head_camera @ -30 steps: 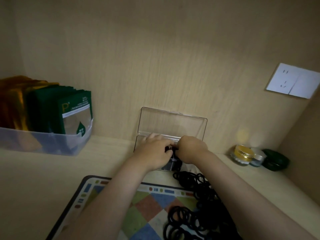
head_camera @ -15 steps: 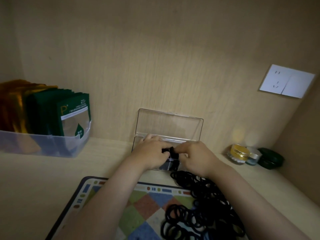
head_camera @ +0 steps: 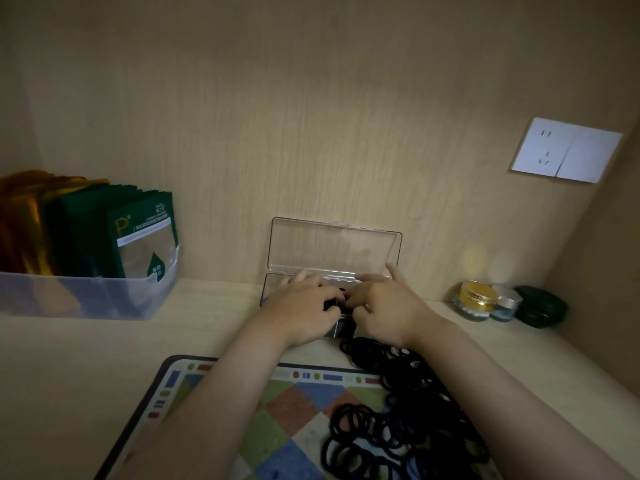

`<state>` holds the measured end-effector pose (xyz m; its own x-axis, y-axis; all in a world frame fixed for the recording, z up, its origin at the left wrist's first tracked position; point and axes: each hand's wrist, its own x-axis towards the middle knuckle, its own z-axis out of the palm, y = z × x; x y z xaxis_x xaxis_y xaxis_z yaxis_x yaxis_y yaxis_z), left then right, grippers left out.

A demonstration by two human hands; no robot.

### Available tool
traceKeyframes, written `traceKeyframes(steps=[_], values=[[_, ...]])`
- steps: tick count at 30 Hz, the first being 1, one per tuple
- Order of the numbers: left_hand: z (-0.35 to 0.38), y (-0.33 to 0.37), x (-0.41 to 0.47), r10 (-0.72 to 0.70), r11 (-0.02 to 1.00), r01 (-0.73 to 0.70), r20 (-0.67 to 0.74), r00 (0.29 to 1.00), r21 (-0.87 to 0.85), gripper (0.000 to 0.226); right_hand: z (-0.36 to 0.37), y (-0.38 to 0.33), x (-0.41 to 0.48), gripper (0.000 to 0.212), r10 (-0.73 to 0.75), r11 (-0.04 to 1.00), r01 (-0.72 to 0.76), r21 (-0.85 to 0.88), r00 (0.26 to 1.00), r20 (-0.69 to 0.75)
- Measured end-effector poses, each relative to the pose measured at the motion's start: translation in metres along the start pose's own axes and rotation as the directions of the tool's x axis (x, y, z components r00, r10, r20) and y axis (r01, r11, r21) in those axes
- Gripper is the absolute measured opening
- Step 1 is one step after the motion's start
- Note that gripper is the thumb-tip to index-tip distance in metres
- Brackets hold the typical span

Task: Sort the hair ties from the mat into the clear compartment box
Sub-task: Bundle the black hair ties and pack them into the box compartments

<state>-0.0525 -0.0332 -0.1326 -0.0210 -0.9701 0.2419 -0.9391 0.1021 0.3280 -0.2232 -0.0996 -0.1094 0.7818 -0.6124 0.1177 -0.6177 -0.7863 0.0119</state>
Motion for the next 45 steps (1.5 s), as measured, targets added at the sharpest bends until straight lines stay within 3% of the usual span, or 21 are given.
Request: traceKeyframes(steps=[4, 8, 10, 16, 20, 23, 29, 33, 36, 39, 45], values=[[0.002, 0.003, 0.003, 0.003, 1.000, -0.003, -0.001, 1.000, 0.001, 0.038, 0.000, 0.009, 0.000, 0.039, -0.033, 0.991, 0.056, 0.123, 0.983, -0.182], [-0.002, -0.003, 0.003, -0.025, 0.988, 0.011, -0.088, 0.996, -0.157, 0.029, 0.014, 0.000, -0.003, 0.057, -0.030, 0.997, 0.024, -0.070, 0.997, -0.078], [-0.005, -0.004, 0.001, -0.052, 0.981, 0.029, -0.117, 0.992, -0.193, 0.027, 0.016, -0.001, -0.004, 0.058, -0.020, 0.997, 0.016, -0.073, 0.999, -0.050], [-0.013, 0.005, -0.004, -0.014, 0.991, -0.009, -0.167, 0.986, -0.133, 0.027, -0.012, 0.003, -0.024, 0.040, 0.086, 0.956, -0.034, 0.292, 0.982, -0.166], [-0.018, 0.024, -0.013, 0.053, 0.996, -0.067, -0.230, 0.972, -0.054, 0.018, -0.025, -0.001, -0.048, 0.035, 0.132, 0.924, -0.066, 0.377, 0.979, -0.153], [-0.020, 0.036, -0.026, 0.046, 0.990, -0.065, -0.147, 0.988, -0.124, 0.013, -0.024, -0.008, -0.063, 0.028, 0.131, 0.885, -0.081, 0.458, 0.988, -0.078], [-0.014, 0.043, -0.068, -0.016, 0.976, 0.064, 0.225, 0.974, -0.207, 0.009, -0.014, -0.027, -0.089, 0.016, -0.037, 0.768, -0.032, 0.640, 0.995, 0.095], [-0.018, 0.043, -0.093, 0.007, 0.961, 0.107, 0.408, 0.913, -0.256, 0.030, -0.023, -0.037, -0.107, 0.051, -0.133, 0.802, -0.089, 0.591, 0.937, 0.322], [-0.020, 0.045, -0.105, 0.023, 0.994, 0.034, 0.508, 0.861, -0.102, 0.061, -0.031, -0.048, -0.116, 0.086, -0.143, 0.897, -0.091, 0.432, 0.867, 0.478], [-0.014, 0.048, -0.109, 0.015, 1.000, -0.025, 0.516, 0.857, 0.012, 0.076, -0.029, -0.058, -0.120, 0.099, -0.111, 0.954, -0.066, 0.293, 0.831, 0.546], [-0.006, 0.038, -0.103, 0.019, 0.998, 0.002, 0.362, 0.932, -0.058, 0.056, -0.010, -0.054, -0.101, 0.077, -0.076, 0.940, -0.046, 0.339, 0.939, 0.336]])
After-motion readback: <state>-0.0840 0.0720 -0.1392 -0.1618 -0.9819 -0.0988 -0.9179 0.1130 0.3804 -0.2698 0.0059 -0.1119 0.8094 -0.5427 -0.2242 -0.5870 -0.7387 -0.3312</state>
